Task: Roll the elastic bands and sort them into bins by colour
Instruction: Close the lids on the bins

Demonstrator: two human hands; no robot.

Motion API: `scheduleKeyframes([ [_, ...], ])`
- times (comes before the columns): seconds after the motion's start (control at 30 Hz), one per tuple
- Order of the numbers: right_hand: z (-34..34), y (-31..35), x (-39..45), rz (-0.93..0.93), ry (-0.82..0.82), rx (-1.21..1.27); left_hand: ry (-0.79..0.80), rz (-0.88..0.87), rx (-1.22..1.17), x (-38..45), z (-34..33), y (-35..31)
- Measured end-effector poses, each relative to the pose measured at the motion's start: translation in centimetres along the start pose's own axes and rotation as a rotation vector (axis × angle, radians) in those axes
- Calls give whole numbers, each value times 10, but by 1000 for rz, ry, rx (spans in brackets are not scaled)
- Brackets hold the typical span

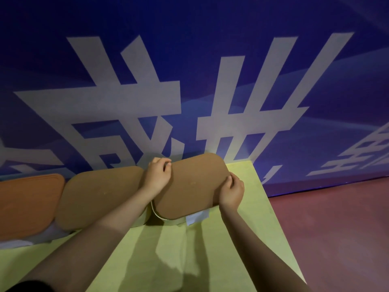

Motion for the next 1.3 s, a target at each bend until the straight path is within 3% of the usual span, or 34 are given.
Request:
scheduleKeyframes([
  [0.2,9,-2,11,-68,94,110,-132,75,80,-12,23,32],
  [0.53,3,12,3,-123,95,85,-131,41,94,-34,26,34],
  [0.67,4,18,-4,-127,57,-31,-131,28,182,-37,22,35],
  [0.87,3,18,-3,-174,69,22,-99,24,317,-33,17,36],
  [1.3,4,29,-9,-14,-8,-89,-173,56,378,-16,15,21],
])
Point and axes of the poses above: each hand's wrist, its own x-axis towards the middle knuckle, its own z-axis out of the back of the hand, y = z × x, the point moved 6 cm from there along x, towards the middle knuckle, and after that the axes turned 12 degrees about z, right-handed, at the moved point
